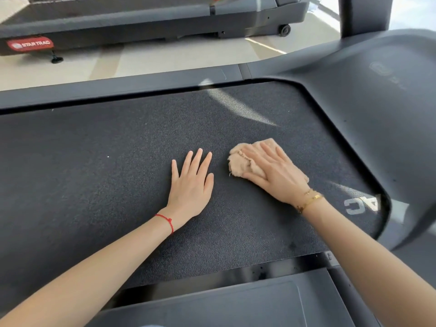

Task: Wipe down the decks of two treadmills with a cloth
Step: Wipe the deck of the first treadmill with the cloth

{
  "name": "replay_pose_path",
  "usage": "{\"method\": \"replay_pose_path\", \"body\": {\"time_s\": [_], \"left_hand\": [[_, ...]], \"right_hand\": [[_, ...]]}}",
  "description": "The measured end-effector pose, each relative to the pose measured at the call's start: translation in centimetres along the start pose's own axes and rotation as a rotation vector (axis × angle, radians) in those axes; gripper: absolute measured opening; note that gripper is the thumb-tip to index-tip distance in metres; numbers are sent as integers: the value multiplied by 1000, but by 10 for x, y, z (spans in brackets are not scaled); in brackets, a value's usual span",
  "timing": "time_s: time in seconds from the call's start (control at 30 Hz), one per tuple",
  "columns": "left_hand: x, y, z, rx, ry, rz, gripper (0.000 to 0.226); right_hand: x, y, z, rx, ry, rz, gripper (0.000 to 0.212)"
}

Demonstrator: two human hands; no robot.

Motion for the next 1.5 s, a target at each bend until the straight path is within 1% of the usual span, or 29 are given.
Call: {"method": "replay_pose_path", "body": {"time_s": [0.1, 0.13, 0.3, 0.5, 0.57, 0.63, 0.7, 0.77, 0.83, 0.9, 1.07, 1.13, 1.23, 1.33, 1.43, 1.5], "left_hand": [[-8, 2, -3, -32, 14, 21, 58], [-11, 4, -4, -37, 8, 31, 58], [-19, 11, -6, -50, 10, 36, 58], [-17, 12, -9, -45, 20, 33, 58], [-17, 13, -8, -24, 13, 34, 58], [-17, 13, -7, -7, 13, 36, 58], [-18, 12, -5, 3, 15, 39, 59], [-18, 12, -4, 13, 15, 40, 59], [-18, 11, -4, 21, 20, 43, 59], [-18, 12, -4, 19, 24, 45, 60], [-17, 12, -5, 12, 25, 40, 59], [-17, 12, -5, 16, 22, 40, 59], [-17, 11, -5, 24, 22, 40, 59], [-16, 12, -5, 30, 19, 41, 59], [-16, 12, -5, 33, 10, 40, 59], [-16, 13, -4, 37, 6, 41, 59]], "right_hand": [[17, -16, 6, -65, -10, 207, 62], [17, -18, 8, -79, 6, 240, 61], [17, -18, 13, -101, -13, 267, 56], [53, -37, 10, -126, -23, 427, 56], [56, -39, 9, -103, -30, 445, 56], [53, -36, 6, -39, -71, 450, 58], [49, -28, 1, 60, -131, 422, 64], [44, -19, -4, 103, -114, 326, 68], [39, -13, -1, 33, 3, 189, 66], [40, -10, 7, -46, 86, 128, 61], [64, -25, 10, -32, 2, 238, 50], [70, -32, 12, -46, -21, 247, 44], [66, -33, 13, -17, -56, 232, 43], [51, -25, 6, -28, -89, 163, 42], [10, -2, -2, -32, -105, -19, 41], [-20, 18, 0, -77, -106, -101, 44]]}}
Point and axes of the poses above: each hand's wrist, its own y-axis away from the middle knuckle, its own z-axis out of the palm, x = y × z, the point moved 4 cm from there along -y, towards the middle knuckle, and after that the axes turned 7 degrees about y, right-handed, at the moved point
